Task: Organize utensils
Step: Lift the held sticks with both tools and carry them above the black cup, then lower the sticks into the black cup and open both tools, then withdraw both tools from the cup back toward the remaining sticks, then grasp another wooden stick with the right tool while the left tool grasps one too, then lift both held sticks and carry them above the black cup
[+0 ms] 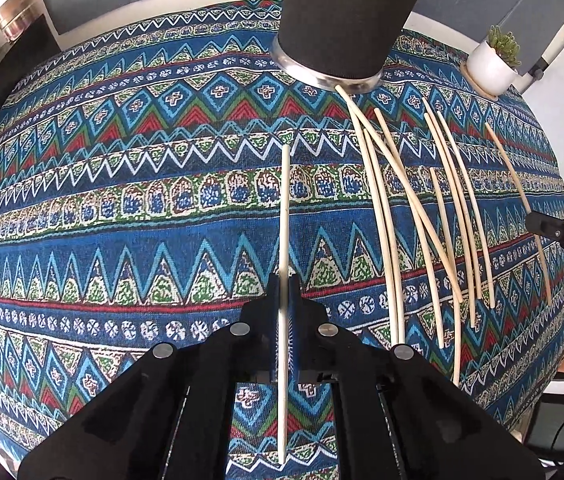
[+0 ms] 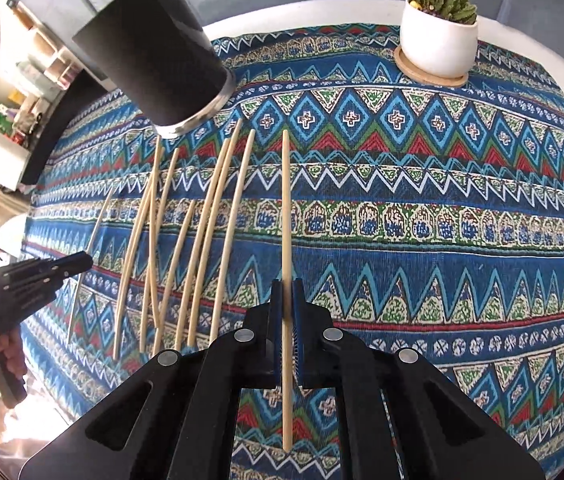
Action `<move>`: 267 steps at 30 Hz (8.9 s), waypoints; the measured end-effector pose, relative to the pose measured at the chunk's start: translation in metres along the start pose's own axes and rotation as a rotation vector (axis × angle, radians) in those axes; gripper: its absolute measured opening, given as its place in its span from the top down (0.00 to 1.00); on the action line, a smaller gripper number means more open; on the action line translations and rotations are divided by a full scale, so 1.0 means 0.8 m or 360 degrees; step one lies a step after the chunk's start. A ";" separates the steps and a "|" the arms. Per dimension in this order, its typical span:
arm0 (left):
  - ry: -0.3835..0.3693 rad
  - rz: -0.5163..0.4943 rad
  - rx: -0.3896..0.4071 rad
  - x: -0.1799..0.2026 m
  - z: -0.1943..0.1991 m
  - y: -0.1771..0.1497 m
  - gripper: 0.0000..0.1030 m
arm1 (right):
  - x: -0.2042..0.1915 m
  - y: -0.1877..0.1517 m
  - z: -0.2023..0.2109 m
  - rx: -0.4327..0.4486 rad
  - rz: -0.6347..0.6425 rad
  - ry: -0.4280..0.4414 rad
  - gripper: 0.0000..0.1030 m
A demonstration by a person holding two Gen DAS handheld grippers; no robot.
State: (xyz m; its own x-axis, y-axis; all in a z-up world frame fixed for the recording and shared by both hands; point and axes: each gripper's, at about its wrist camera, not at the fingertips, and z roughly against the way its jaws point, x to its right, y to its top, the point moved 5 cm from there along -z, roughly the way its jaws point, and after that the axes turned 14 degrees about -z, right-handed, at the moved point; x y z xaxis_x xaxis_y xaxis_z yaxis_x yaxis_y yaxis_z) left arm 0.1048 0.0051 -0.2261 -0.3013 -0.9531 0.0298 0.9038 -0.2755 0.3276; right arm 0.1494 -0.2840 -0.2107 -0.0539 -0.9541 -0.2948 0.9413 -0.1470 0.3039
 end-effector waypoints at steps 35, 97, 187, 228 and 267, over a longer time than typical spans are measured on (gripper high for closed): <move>0.0154 -0.0136 0.0743 -0.071 0.242 0.120 0.95 | -0.175 0.078 0.206 0.0789 0.0278 0.0169 0.95; -0.0346 -0.0227 0.1288 -0.032 0.118 0.295 0.95 | -0.220 0.232 0.045 0.0965 0.0392 0.0453 0.95; 0.0048 -0.0151 -0.0081 0.036 -0.083 0.117 0.05 | -0.035 0.032 -0.059 0.0201 0.0211 -0.0434 0.11; -0.0084 0.0043 -0.0144 -0.024 -0.064 0.095 0.96 | -0.010 0.051 -0.039 -0.0045 0.0067 -0.0260 0.96; 0.0120 0.0123 0.0399 -0.157 0.167 0.217 0.95 | -0.090 0.212 0.155 0.0571 0.0063 0.0066 0.95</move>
State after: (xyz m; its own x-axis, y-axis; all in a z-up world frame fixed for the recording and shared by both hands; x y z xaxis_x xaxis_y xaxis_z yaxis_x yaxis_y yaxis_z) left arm 0.2587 0.0938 -0.0470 -0.2024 -0.9793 -0.0038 0.8169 -0.1710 0.5509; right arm 0.2712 -0.2730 -0.0256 0.0011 -0.9505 -0.3107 0.7652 -0.1992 0.6122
